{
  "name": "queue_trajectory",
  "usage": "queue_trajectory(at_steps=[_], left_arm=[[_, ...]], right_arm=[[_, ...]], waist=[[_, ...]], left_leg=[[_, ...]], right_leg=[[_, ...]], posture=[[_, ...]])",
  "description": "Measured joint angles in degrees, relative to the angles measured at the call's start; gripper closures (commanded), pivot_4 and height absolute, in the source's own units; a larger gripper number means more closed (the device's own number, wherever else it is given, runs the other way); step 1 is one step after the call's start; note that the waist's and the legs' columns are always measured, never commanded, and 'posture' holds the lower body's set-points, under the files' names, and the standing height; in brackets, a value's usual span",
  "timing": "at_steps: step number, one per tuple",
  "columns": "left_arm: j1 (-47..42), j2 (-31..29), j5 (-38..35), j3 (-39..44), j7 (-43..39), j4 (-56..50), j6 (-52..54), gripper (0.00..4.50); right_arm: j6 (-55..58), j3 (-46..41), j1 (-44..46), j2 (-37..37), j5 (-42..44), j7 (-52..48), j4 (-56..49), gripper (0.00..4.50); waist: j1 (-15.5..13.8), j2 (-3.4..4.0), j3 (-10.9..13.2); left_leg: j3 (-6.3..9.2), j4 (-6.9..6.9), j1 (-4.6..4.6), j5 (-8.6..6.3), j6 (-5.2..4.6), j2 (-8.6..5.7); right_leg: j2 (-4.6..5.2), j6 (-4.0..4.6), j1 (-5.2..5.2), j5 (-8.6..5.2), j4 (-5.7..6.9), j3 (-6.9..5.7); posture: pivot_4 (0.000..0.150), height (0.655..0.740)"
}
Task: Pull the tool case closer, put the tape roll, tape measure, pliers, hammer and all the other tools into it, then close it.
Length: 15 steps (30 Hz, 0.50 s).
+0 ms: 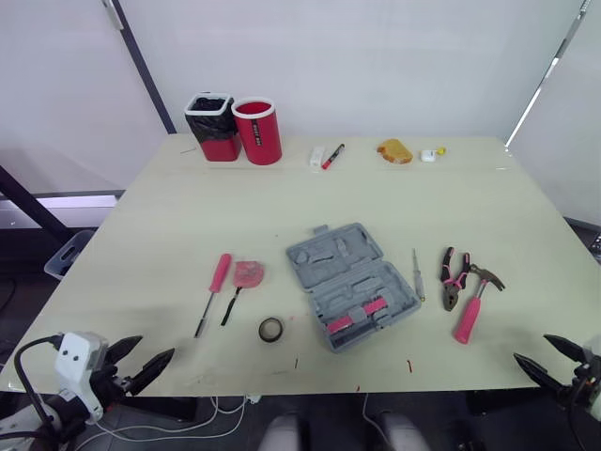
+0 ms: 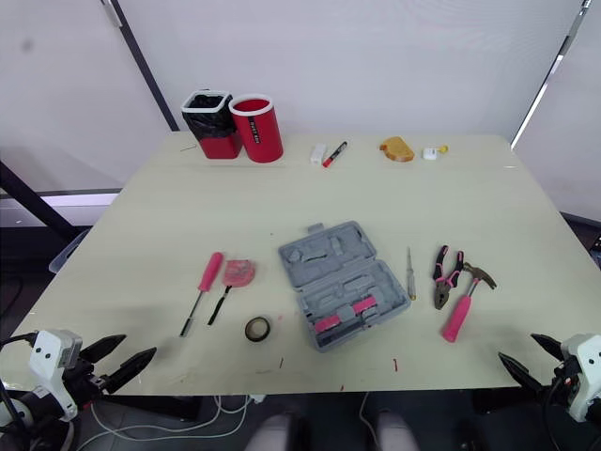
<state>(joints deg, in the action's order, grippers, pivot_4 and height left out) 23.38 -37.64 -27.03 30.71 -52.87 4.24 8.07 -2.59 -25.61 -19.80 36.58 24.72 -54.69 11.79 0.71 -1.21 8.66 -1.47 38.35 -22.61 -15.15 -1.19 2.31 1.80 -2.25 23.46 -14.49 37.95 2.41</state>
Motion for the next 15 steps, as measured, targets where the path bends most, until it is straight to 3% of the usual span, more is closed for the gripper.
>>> queue_trajectory(at_steps=[15], left_arm=[[0.02, 0.84, -0.22, -1.57, -2.01, 0.08, -0.5, 0.39]], right_arm=[[0.73, 0.16, 0.97, 0.05, 0.04, -0.34, -1.25, 0.0]], waist=[[0.01, 0.0, 0.0]], left_leg=[[0.0, 0.0, 0.0, 0.0, 0.0, 0.01]], right_leg=[[0.0, 0.01, 0.0, 0.01, 0.0, 0.0]], posture=[[0.15, 0.74]])
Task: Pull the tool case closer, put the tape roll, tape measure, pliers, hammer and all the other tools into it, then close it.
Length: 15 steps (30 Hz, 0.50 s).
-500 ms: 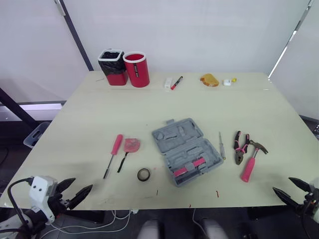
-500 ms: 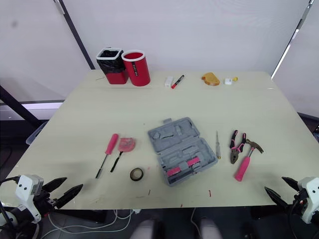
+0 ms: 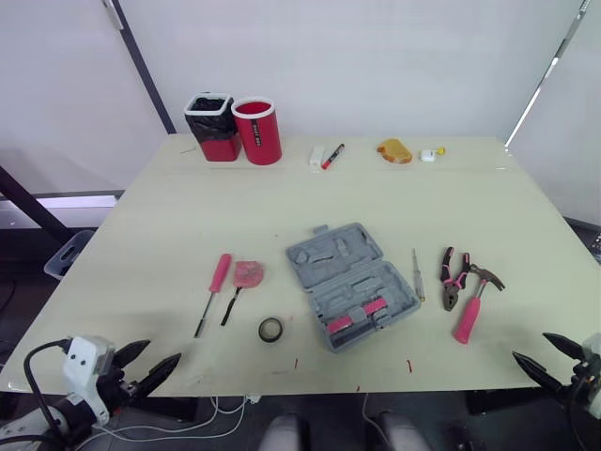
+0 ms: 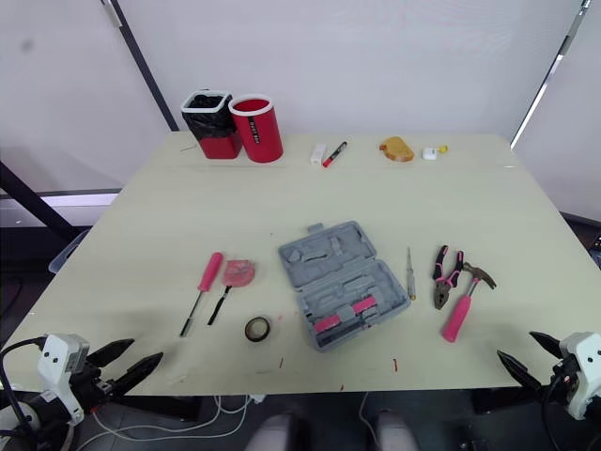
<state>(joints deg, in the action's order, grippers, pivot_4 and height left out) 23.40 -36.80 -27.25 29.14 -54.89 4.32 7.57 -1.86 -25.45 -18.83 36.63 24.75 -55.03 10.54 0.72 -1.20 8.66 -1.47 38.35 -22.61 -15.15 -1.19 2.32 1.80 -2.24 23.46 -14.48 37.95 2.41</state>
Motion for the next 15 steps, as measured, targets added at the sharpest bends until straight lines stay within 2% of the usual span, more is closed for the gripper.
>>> queue_trajectory(at_steps=[8, 15], left_arm=[[-2.71, -0.78, -0.51, -2.79, -1.84, -1.75, 3.37, 0.39], [-8.96, -2.13, 0.16, -9.06, -2.56, -6.0, 5.83, 0.39]], right_arm=[[4.0, 1.64, 5.17, 0.6, 0.79, 0.36, -4.86, 0.0], [11.91, 8.48, 15.59, 3.03, -0.63, 2.04, -8.96, 0.0]], waist=[[0.0, 0.01, 0.01], [0.0, 0.02, 0.02]], left_leg=[[0.0, 0.0, 0.0, 0.0, 0.0, -0.02], [0.02, 0.01, -0.02, 0.01, 0.0, -0.05]], right_leg=[[-0.02, 0.1, 0.0, 0.07, 0.01, 0.0], [-0.06, 0.11, 0.0, 0.09, 0.02, -0.01]], posture=[[0.15, 0.74], [0.15, 0.74]])
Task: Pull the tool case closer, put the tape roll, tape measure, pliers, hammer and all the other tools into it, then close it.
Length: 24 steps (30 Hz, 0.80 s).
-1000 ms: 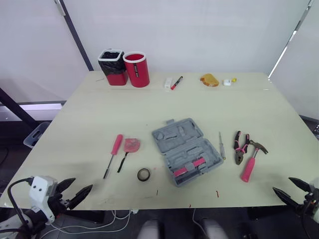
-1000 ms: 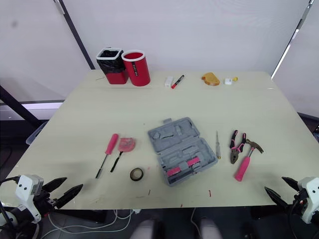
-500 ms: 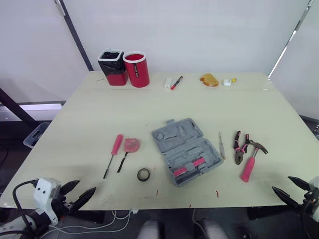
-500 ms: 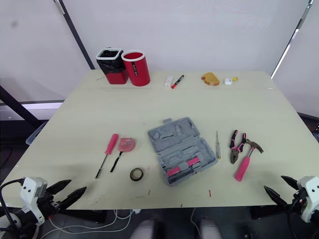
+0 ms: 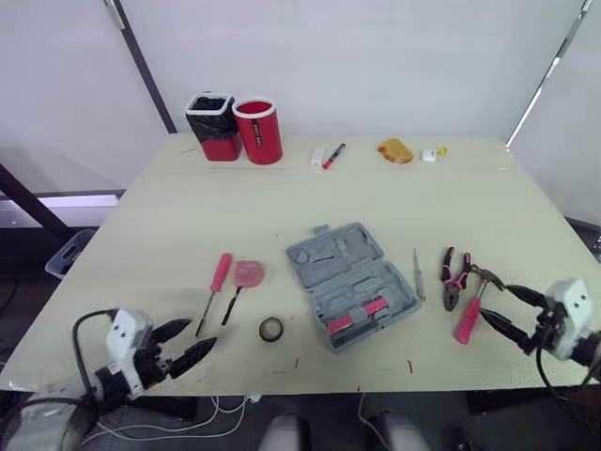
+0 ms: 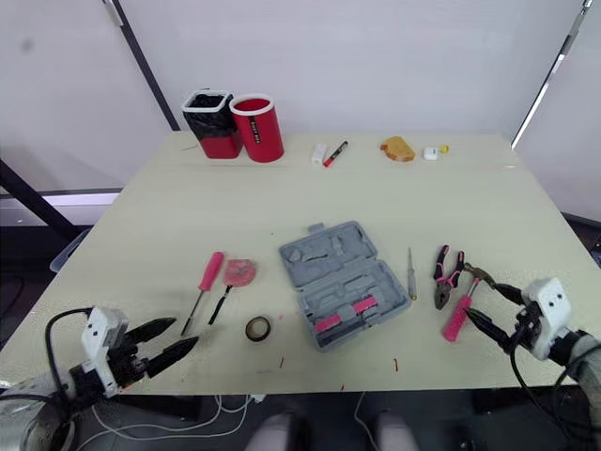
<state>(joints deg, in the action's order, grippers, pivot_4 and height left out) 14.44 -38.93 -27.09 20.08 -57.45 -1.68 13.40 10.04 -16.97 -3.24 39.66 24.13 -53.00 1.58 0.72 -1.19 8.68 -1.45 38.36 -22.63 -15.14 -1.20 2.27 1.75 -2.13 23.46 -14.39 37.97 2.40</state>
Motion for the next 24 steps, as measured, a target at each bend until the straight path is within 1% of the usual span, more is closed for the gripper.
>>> queue_trajectory(at_steps=[2, 4, 6, 8, 14, 15, 16, 18, 19, 23, 24], left_arm=[[-1.77, -0.11, 0.18, -1.97, -0.3, -0.41, 0.57, 0.39], [-4.94, -0.05, 0.19, -4.93, -0.57, -0.43, 1.84, 0.39], [-7.13, 0.01, 0.21, -6.78, -0.98, -0.44, 2.67, 0.39], [-10.85, 0.18, 0.64, -9.71, -1.33, -0.23, 3.71, 0.39], [-19.29, 0.76, 3.72, -15.95, -1.84, 4.36, 4.63, 0.39], [-19.64, 0.84, 3.98, -16.22, -1.9, 4.7, 4.66, 0.39], [-21.0, 1.17, 4.7, -17.11, -2.49, 6.08, 4.66, 0.39], [-24.38, 2.17, 5.77, -19.43, -3.42, 8.46, 4.6, 0.95], [-25.2, 2.45, 5.95, -20.17, -3.72, 8.86, 4.54, 1.21], [-27.71, 2.89, 7.86, -22.08, -5.1, 12.71, 3.31, 3.29], [-28.19, 3.06, 8.38, -22.53, -5.3, 14.05, 3.0, 3.71]], right_arm=[[1.97, 2.18, 3.22, 0.02, -0.5, 0.48, -0.45, 0.0], [3.96, 5.83, 8.97, -0.09, -2.25, 0.97, 1.05, 0.0], [4.88, 8.13, 12.82, -0.4, -3.41, 1.04, 2.25, 0.0], [5.67, 11.39, 18.67, -1.31, -5.09, 0.98, 5.5, 0.0], [4.35, 18.55, 29.57, -4.24, -10.2, -0.55, 16.68, 0.0], [4.24, 18.78, 30.07, -4.36, -10.48, -0.55, 17.32, 0.0], [3.05, 19.81, 32.49, -5.07, -11.93, -0.72, 20.66, 0.0], [1.03, 22.11, 37.4, -7.07, -14.68, -1.1, 26.56, 0.55], [0.45, 22.83, 38.47, -7.6, -15.15, -1.29, 27.69, 0.8], [-4.87, 25.25, 44.12, -10.22, -18.69, -2.19, 37.68, 2.94], [-6.23, 25.62, 45.48, -10.83, -19.77, -2.12, 40.63, 3.41]], waist=[[0.03, 0.01, 0.0], [0.09, 0.02, 0.04], [0.08, 0.02, 0.04], [0.08, 0.01, 0.05], [0.06, 0.04, 0.07], [0.08, 0.04, 0.07], [0.09, 0.05, 0.08], [0.27, 0.06, 0.15], [0.28, 0.06, 0.15], [0.34, 0.06, 0.15], [0.32, 0.06, 0.15]], left_leg=[[0.02, -0.01, -0.02, 0.0, 0.0, -0.03], [0.02, -0.01, -0.05, 0.0, 0.0, -0.06], [0.03, 0.0, -0.05, 0.0, 0.0, -0.07], [0.08, -0.01, -0.08, 0.0, 0.0, -0.09], [0.11, -0.02, -0.16, 0.0, 0.0, -0.09], [0.11, -0.02, -0.16, 0.0, 0.0, -0.1], [0.1, -0.01, -0.16, 0.0, 0.0, -0.1], [0.04, 0.0, -0.15, 0.01, 0.0, -0.1], [0.04, 0.01, -0.15, 0.01, 0.0, -0.1], [0.07, -0.01, -0.17, 0.01, 0.0, -0.07], [0.07, -0.02, -0.18, 0.0, 0.0, -0.07]], right_leg=[[-0.05, -0.05, 0.01, 0.03, -0.01, 0.0], [-0.08, -0.13, 0.03, 0.09, 0.0, -0.01], [-0.11, -0.16, 0.03, 0.11, 0.0, -0.01], [-0.17, -0.19, 0.03, 0.13, -0.02, -0.02], [-0.21, -0.2, 0.05, 0.14, -0.02, -0.04], [-0.21, -0.2, 0.05, 0.14, -0.02, -0.04], [-0.21, -0.2, 0.05, 0.15, -0.02, -0.04], [-0.23, -0.21, 0.06, 0.16, -0.01, -0.03], [-0.24, -0.21, 0.06, 0.16, 0.01, -0.03], [-0.27, -0.2, 0.07, 0.16, 0.01, -0.06], [-0.26, -0.2, 0.07, 0.16, 0.0, -0.05]], posture=[[0.15, 0.74], [0.15, 0.74], [0.15, 0.74], [0.15, 0.74], [0.15, 0.74], [0.15, 0.74], [0.15, 0.74], [0.15, 0.74], [0.15, 0.74], [0.15, 0.74], [0.15, 0.74]])
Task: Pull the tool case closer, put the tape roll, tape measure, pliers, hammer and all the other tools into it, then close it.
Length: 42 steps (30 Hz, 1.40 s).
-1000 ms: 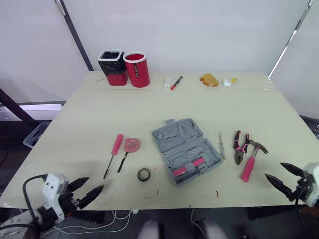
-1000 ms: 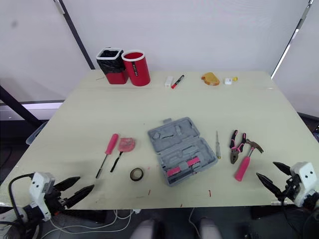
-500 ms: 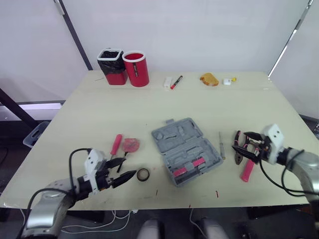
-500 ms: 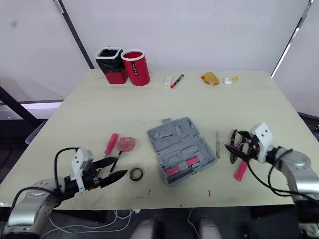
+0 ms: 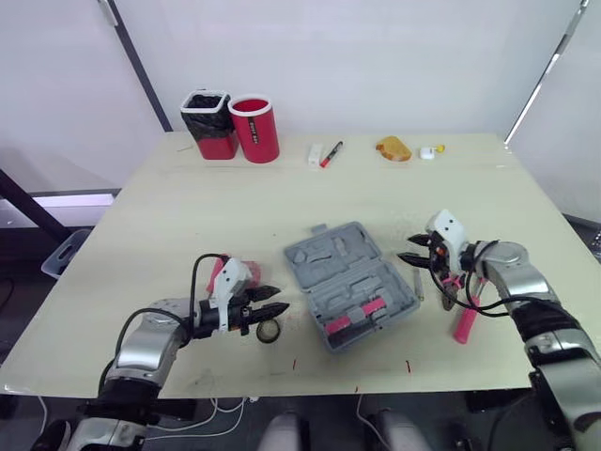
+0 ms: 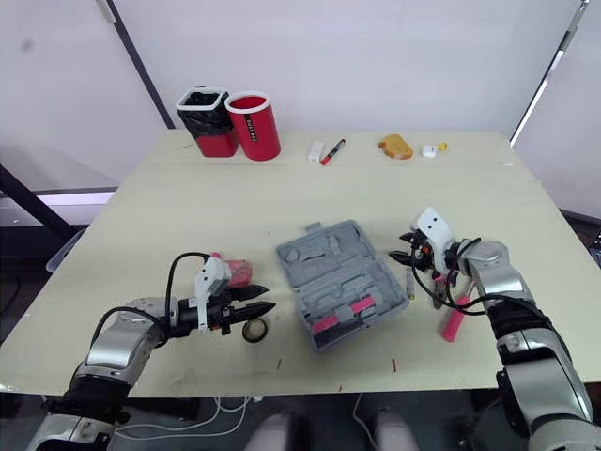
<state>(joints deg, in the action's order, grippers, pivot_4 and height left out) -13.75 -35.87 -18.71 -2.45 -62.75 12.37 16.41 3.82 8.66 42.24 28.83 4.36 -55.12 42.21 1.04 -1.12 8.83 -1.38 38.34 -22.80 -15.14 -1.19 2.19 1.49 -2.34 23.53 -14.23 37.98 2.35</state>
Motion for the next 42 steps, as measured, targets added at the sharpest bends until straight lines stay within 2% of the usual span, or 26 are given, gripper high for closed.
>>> queue_trajectory(at_steps=[1, 2, 9, 17, 42], left_arm=[[-0.32, 0.22, 0.57, -0.24, -0.06, 0.79, -0.25, 4.31], [-0.81, 0.5, 0.75, -0.51, -0.17, 1.82, -0.51, 4.5], [-3.78, 2.0, 1.96, -2.62, -1.6, 4.64, -0.49, 4.5], [-6.36, 2.62, 3.4, -4.45, -3.0, 6.21, 0.48, 4.5], [-12.08, 4.91, 7.97, -6.61, -4.48, 15.39, -1.35, 4.5]], right_arm=[[-0.78, 0.27, 0.85, -0.36, -0.6, -0.01, 1.78, 4.04], [-1.77, 0.62, 1.88, -0.91, -1.51, -0.05, 3.7, 4.43], [-7.65, 2.29, 6.69, -3.68, -6.51, 0.04, 14.72, 4.43], [-11.38, 2.69, 9.35, -6.01, -9.61, 0.6, 21.87, 4.43], [-14.17, 1.78, 9.47, -8.55, -10.44, 0.79, 24.56, 4.43]], waist=[[-0.01, 0.01, 0.01], [-0.03, 0.01, 0.01], [0.01, 0.01, 0.01], [0.43, 0.02, 0.01], [1.37, 0.03, 0.02]], left_leg=[[0.01, 0.0, -0.04, 0.0, 0.0, 0.0], [0.03, 0.0, -0.05, 0.0, 0.0, 0.0], [0.03, 0.0, -0.04, 0.0, 0.0, -0.02], [0.05, 0.0, -0.04, 0.0, 0.0, -0.01], [0.08, 0.01, -0.01, 0.0, 0.0, -0.01]], right_leg=[[0.01, 0.0, 0.02, 0.0, -0.01, 0.0], [0.02, 0.0, 0.02, 0.0, -0.02, 0.0], [0.04, 0.0, 0.03, 0.01, 0.03, 0.0], [0.04, 0.0, 0.03, 0.01, 0.04, 0.01], [0.05, -0.01, 0.03, 0.02, 0.11, 0.01]], posture=[[0.15, 0.74], [0.15, 0.74], [0.15, 0.74], [0.15, 0.74], [0.15, 0.74]])
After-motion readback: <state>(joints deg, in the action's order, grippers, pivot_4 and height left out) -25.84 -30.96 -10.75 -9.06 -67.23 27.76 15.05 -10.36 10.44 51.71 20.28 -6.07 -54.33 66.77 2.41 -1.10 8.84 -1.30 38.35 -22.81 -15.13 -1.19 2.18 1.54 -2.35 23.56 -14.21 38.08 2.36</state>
